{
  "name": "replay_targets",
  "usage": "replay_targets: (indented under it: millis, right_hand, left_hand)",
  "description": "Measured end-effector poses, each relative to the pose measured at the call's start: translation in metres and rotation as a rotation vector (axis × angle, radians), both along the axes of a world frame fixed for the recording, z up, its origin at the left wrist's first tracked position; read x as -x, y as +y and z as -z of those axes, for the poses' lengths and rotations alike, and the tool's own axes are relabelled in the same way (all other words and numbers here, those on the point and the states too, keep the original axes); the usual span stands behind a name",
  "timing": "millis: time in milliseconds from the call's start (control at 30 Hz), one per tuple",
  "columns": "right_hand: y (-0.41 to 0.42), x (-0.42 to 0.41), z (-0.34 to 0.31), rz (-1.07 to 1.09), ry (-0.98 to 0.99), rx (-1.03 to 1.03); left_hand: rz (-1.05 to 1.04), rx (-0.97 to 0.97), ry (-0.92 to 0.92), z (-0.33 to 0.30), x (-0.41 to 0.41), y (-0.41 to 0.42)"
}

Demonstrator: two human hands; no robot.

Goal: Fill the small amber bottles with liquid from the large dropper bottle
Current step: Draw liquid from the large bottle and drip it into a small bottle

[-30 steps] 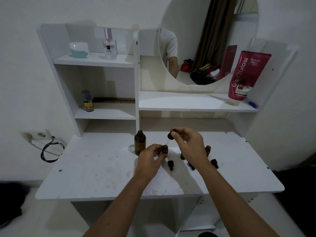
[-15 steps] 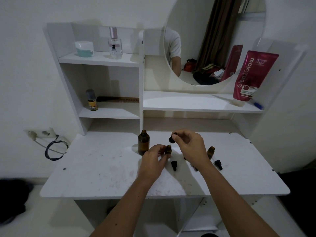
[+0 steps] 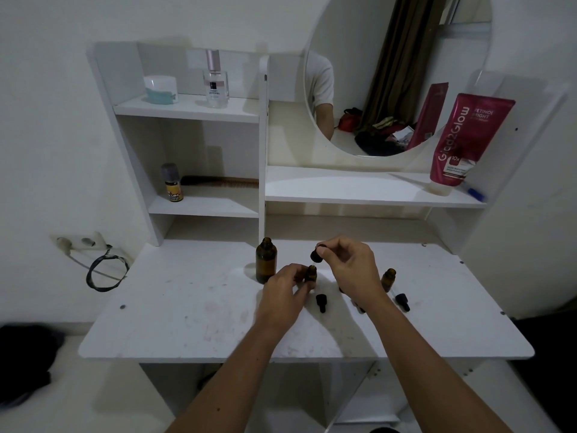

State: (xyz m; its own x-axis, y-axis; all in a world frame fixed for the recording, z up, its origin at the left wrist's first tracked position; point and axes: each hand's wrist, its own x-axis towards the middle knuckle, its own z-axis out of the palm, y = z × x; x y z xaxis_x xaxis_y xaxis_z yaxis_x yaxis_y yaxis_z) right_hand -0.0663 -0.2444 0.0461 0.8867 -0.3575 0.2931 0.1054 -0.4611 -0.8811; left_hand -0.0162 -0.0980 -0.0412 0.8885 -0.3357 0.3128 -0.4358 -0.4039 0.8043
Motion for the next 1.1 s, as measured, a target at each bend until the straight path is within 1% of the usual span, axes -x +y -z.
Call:
replay_targets:
  millis: [167,300,367,567,700,800,900,1000,1100]
  right_hand:
    - [-0.001,0.004,-0.006,-0.037,0.009,0.031]
    - [0.000,0.009,-0.017,-0.002,-0.047,-0.009]
    - [0.002,0.011,-0.025,0.009,-0.084,0.021]
    - [0.012,0.012,-0.047,-0.013,-0.189,0.098]
    - [0.025,0.005,-0.057,-0.043,-0.194,-0.017]
    - [0.036,-0.003,-0.062,-0.079,-0.222,-0.060]
    - [0.046,-0.012,-0.065,-0.094,-0.239,-0.129]
    - [0.052,-0.023,-0.070,-0.094,-0.266,-0.155]
    - [0.055,-0.030,-0.071,-0.100,-0.286,-0.134]
  left_hand:
    - [-0.002,-0.021,0.022,0.001,0.000,0.001]
    - [-0.014,-0.041,0.033,-0.002,0.005,0.004]
    - [-0.021,-0.039,0.044,-0.004,0.010,0.007]
    - [-0.055,0.113,0.098,-0.007,0.022,0.037]
    - [-0.045,0.142,0.077,-0.009,0.013,0.069]
    - [-0.138,0.161,0.047,-0.013,-0.001,0.087]
    - [-0.225,0.210,0.130,-0.016,-0.013,0.089]
    - [-0.198,0.197,0.201,-0.014,-0.023,0.085]
    - [-0.146,0.185,0.205,-0.012,-0.029,0.083]
